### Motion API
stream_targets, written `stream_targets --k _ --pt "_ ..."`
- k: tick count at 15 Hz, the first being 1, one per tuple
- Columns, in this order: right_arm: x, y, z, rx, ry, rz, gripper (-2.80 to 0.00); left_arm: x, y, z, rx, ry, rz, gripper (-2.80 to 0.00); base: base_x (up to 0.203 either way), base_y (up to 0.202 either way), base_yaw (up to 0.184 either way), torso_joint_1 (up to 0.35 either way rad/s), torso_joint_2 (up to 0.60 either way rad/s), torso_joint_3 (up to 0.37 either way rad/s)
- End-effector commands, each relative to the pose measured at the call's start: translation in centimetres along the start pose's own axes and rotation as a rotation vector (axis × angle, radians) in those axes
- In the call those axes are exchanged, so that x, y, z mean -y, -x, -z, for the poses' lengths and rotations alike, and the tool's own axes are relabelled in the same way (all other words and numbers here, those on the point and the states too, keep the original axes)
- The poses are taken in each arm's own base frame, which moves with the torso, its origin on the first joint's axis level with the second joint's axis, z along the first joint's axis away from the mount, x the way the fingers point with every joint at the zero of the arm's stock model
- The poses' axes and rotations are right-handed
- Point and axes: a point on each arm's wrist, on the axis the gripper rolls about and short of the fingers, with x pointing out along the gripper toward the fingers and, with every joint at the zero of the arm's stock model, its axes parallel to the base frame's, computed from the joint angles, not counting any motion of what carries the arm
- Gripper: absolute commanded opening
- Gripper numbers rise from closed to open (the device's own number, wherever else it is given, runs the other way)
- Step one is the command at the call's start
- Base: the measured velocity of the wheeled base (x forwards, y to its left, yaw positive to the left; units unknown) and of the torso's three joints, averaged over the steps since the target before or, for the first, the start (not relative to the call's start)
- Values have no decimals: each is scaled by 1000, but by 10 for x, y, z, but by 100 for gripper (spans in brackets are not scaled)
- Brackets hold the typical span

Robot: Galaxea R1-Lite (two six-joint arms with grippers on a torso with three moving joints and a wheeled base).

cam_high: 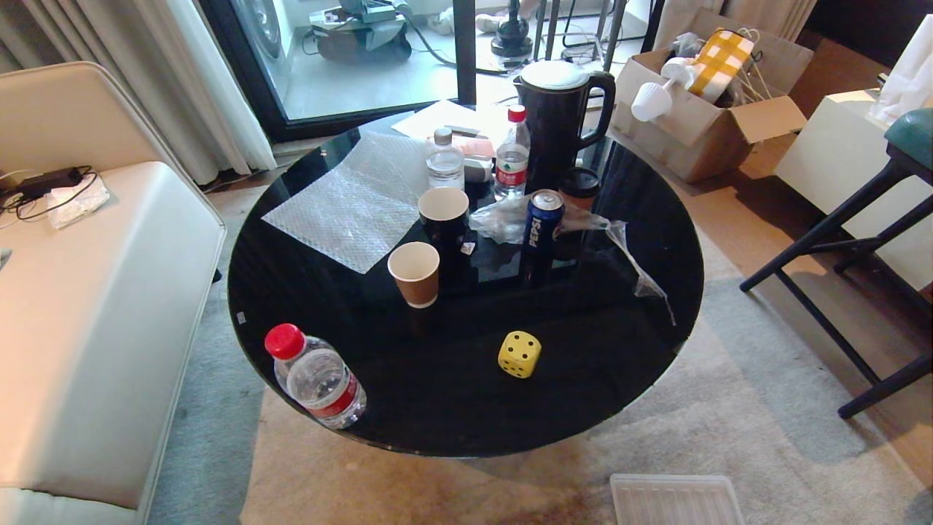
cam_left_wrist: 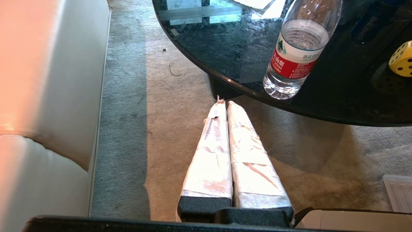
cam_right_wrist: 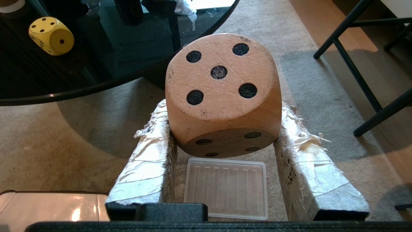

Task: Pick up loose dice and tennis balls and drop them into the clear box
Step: Put the toys in the box

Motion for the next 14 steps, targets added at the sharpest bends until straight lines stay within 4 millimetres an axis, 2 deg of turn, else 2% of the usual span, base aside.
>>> stream_targets --k 1,9,14 --pt "0 0 1 -4 1 -1 -280 0 0 0 0 0 0 -280 0 0 0 0 0 0" --pt "0 0 1 -4 1 -1 -280 0 0 0 0 0 0 -280 0 0 0 0 0 0" --pt "0 0 1 -4 -1 -1 -280 0 0 0 0 2 0 -280 -157 0 1 2 2 2"
